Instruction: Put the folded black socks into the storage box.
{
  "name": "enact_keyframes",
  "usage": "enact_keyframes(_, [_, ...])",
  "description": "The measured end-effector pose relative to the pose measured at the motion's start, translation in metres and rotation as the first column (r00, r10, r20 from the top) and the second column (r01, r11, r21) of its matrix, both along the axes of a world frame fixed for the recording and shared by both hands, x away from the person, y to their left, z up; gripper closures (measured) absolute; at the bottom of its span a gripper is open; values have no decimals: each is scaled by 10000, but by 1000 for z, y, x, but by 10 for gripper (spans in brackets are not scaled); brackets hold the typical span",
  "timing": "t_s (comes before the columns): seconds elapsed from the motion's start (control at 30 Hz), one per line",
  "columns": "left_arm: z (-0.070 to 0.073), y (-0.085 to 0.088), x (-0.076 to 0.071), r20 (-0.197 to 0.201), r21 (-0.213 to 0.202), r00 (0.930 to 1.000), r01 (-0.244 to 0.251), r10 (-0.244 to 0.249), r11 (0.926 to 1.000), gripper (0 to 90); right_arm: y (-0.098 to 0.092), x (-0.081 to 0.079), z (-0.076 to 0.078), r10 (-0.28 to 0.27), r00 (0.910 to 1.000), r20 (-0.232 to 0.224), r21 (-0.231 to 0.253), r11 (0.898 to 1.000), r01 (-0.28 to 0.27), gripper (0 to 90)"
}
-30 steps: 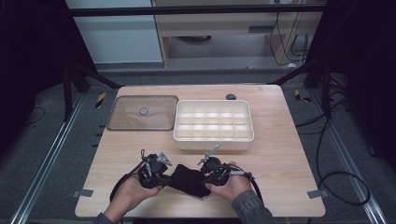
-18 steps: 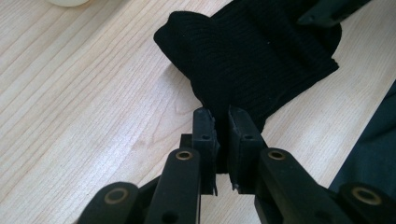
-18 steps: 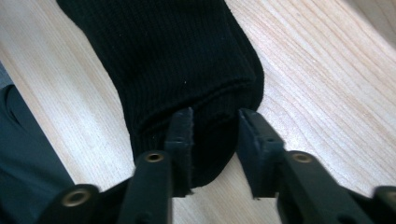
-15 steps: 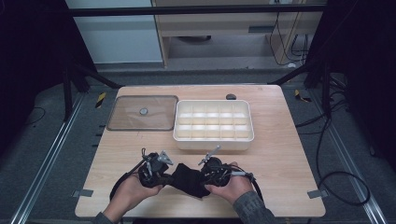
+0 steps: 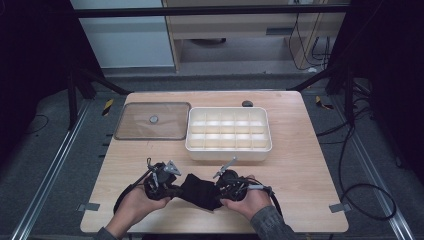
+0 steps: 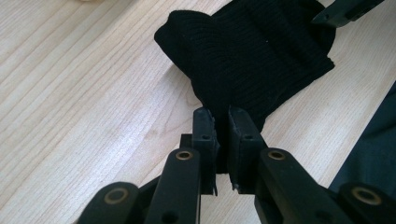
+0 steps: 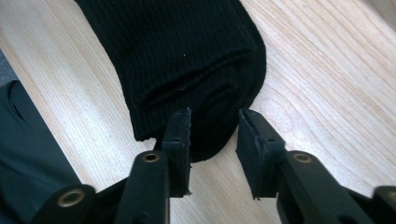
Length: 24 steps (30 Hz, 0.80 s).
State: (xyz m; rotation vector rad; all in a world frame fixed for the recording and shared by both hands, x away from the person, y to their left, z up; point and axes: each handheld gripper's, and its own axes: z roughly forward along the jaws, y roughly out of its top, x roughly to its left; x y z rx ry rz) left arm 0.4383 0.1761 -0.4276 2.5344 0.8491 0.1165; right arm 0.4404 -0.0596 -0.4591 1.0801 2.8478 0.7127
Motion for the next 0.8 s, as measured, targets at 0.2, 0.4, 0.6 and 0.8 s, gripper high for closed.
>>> enact_keyframes(0.2, [5, -1, -1, 5, -131, 10000, 86, -86, 9999, 820, 2, 1, -3, 0, 10000, -74, 99, 10000, 0, 770])
enact_keyframes(0.4, [12, -10, -3, 54, -250, 9994, 355, -354, 9991, 820, -3, 2, -6, -198, 9994, -271, 415, 9989, 209, 791])
enact_keyframes(0.6, [15, -25, -7, 50, -294, 9973, 736, -735, 9969, 820, -5, 3, -8, -239, 9993, -298, 550, 9982, 255, 793])
enact_keyframes(0.8, [13, -42, -9, 42, -187, 9940, 1092, -1092, 9938, 820, -6, 2, -10, -318, 9991, -271, 630, 9974, 335, 740])
